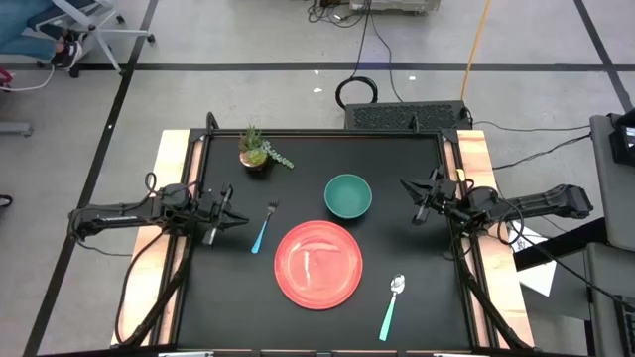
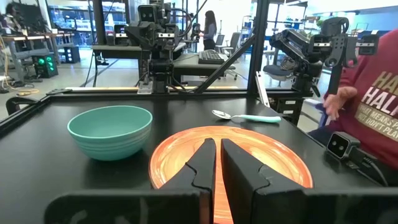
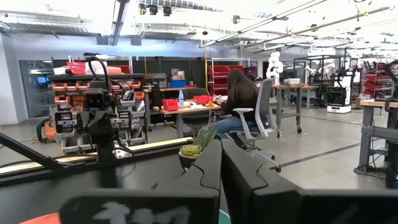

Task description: Set table place

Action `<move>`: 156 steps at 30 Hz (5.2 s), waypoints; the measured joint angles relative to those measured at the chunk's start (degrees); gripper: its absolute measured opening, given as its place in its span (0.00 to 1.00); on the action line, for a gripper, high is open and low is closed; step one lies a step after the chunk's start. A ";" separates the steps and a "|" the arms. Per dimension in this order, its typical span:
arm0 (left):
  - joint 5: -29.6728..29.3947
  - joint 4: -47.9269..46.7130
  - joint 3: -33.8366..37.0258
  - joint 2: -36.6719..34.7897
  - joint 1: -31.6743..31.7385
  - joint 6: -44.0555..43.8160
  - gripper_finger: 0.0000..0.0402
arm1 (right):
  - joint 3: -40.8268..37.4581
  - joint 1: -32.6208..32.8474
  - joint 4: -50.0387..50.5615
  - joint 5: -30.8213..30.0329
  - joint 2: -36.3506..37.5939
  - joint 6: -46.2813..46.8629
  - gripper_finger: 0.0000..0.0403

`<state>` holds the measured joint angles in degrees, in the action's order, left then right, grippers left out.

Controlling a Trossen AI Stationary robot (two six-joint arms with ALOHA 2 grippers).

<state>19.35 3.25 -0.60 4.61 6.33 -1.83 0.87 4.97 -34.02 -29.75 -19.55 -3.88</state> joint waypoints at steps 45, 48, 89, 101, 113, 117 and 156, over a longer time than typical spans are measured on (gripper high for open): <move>-18.76 17.57 0.07 0.01 0.02 3.67 0.08 | 0.01 -0.02 -0.42 0.00 -0.03 -3.49 0.00; -19.65 19.85 -0.88 0.00 0.02 7.70 0.08 | 0.02 -0.02 -0.41 0.00 -0.04 -3.88 0.00; -33.97 6.11 -6.25 5.53 0.02 2.51 0.08 | 16.83 -22.00 8.64 16.79 -30.44 1.58 0.15; -33.97 6.81 -6.25 5.53 0.02 6.80 0.08 | 16.85 -24.07 0.32 17.82 -33.86 2.62 0.21; -35.64 4.85 -6.25 5.53 0.02 5.76 0.08 | 32.19 -25.46 24.95 17.95 -36.25 7.15 0.21; -35.76 4.80 -6.25 5.53 0.02 5.79 0.08 | 39.87 -26.44 34.54 19.48 -39.33 7.07 0.22; -35.80 3.01 -6.25 5.53 0.01 4.72 0.08 | 62.49 -36.35 65.37 37.51 -68.35 8.85 0.59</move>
<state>-16.45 6.26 -6.85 10.13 6.34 2.89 63.35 -31.37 31.35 7.75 -87.90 4.97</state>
